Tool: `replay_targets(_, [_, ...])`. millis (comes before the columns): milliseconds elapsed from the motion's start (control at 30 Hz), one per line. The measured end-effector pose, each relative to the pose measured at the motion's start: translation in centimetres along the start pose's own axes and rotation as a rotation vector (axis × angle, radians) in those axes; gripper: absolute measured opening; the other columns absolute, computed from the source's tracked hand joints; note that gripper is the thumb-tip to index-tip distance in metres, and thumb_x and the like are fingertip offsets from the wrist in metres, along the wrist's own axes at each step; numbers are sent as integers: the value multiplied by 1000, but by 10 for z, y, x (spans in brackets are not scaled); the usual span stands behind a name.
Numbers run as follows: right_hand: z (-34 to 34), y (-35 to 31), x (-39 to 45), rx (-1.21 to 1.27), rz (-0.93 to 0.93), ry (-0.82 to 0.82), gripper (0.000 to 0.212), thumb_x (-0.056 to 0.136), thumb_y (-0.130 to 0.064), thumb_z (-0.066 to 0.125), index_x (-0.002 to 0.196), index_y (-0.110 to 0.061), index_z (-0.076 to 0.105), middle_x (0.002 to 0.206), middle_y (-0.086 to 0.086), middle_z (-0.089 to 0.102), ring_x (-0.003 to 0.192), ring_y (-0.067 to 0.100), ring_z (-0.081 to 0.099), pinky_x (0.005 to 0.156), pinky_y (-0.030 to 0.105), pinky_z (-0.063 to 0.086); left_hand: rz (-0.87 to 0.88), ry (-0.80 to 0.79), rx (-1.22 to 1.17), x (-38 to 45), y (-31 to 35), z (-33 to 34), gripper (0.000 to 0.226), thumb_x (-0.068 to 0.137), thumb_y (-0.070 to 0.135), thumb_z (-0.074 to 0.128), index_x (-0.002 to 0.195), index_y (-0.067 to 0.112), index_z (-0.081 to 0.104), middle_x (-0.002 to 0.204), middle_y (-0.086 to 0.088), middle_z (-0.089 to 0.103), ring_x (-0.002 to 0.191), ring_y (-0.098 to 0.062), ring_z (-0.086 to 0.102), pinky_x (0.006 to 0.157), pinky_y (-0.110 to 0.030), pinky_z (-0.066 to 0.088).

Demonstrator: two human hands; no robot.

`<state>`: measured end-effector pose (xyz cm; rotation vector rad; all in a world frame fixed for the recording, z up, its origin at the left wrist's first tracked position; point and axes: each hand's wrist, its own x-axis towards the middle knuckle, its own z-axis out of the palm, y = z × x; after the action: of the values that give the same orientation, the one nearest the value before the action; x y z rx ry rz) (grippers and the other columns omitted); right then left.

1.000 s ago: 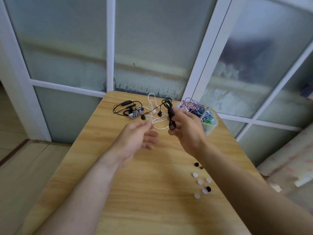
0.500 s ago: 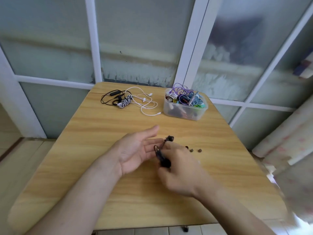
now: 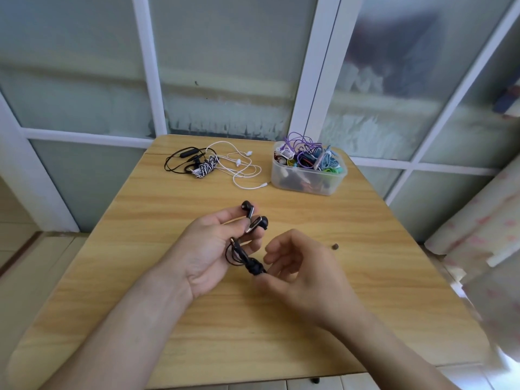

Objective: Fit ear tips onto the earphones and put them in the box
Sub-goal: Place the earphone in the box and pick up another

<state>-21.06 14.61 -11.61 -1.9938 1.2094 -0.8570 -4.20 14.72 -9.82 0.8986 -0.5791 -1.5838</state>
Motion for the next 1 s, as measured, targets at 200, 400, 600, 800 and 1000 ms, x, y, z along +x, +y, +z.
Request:
replay_targets(200, [1, 0, 2, 78, 57, 77, 30, 71, -10, 80, 87, -21, 58, 79, -4, 69, 65, 6, 66, 62, 20, 53, -14, -18, -36, 0, 0, 3, 29, 92, 1, 51, 119, -7, 58, 83, -16, 68, 66, -18, 66, 58, -22, 56])
replay_targets(400, [-1, 1, 4, 387, 37, 126, 31, 80, -15, 74, 107, -24, 62, 90, 1, 70, 81, 22, 68, 72, 46, 56, 0, -46, 34, 0, -5, 2, 38, 76, 1, 63, 113, -5, 62, 89, -17, 69, 71, -16, 67, 68, -22, 59])
replay_targets(600, [-1, 0, 7, 486, 41, 160, 19, 82, -21, 75, 98, -13, 69, 84, 8, 73, 74, 16, 67, 61, 33, 55, 71, -29, 167, -2, -10, 4, 26, 83, 0, 63, 108, -2, 65, 94, -17, 72, 77, -18, 68, 68, -22, 58])
replay_targets(800, [-4, 4, 8, 527, 84, 155, 14, 84, -8, 74, 91, -2, 65, 78, 13, 74, 71, 21, 71, 62, 25, 53, 105, -33, 303, -4, -15, 5, 19, 84, 2, 65, 103, 1, 67, 85, -14, 71, 73, -19, 66, 61, -22, 54])
replay_targets(1000, [-23, 10, 11, 294, 40, 124, 9, 86, -17, 74, 94, -21, 70, 83, 0, 74, 73, 17, 70, 66, 42, 59, 156, 9, 398, -3, -19, 4, 11, 87, 0, 63, 99, 0, 64, 80, -15, 71, 71, -23, 67, 55, -21, 50])
